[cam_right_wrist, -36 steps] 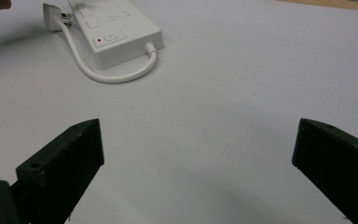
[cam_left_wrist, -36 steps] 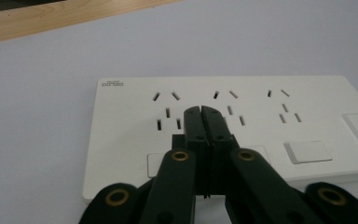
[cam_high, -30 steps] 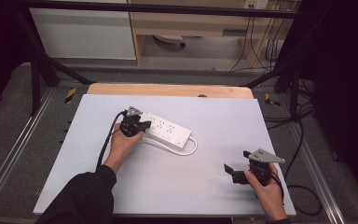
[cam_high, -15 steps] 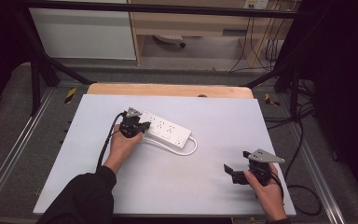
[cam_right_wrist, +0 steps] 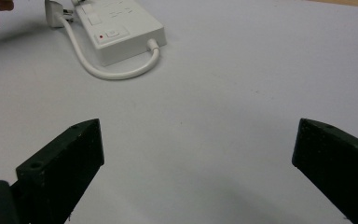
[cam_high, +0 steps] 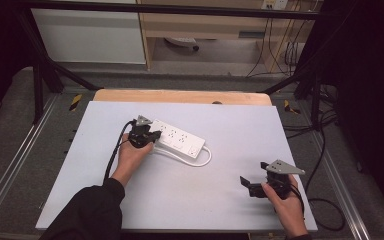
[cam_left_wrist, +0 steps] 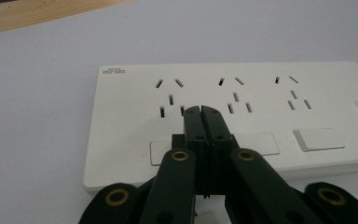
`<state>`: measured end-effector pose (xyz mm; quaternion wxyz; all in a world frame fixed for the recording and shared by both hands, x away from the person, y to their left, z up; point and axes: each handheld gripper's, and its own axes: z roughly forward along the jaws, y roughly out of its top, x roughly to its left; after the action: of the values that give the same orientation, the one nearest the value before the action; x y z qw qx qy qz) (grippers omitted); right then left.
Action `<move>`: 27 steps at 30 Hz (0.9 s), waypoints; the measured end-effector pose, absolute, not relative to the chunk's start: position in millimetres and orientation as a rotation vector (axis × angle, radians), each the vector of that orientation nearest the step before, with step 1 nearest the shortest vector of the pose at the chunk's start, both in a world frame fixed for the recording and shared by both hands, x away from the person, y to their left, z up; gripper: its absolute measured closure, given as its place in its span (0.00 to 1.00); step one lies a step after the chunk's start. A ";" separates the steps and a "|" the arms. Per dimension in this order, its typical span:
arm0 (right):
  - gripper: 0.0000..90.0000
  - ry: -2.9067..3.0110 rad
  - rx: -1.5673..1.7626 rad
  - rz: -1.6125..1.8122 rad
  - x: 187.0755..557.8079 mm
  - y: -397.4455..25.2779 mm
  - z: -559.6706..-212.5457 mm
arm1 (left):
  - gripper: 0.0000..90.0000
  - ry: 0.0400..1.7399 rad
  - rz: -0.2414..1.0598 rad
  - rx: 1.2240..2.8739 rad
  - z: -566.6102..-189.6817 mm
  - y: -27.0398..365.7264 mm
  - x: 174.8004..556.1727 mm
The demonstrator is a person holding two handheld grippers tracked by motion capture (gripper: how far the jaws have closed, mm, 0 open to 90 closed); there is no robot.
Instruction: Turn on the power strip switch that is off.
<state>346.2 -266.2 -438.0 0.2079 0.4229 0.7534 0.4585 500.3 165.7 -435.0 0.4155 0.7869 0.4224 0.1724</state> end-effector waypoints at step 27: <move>0.03 2.099 1.178 1.273 346.1 -266.0 -438.1 | 1.00 1.070 0.431 1.980 -434.6 165.3 499.5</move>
<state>346.1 -266.0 -438.1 0.2081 0.4232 0.7540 0.4572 499.5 165.3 -434.6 0.4124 0.7871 0.4255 0.1712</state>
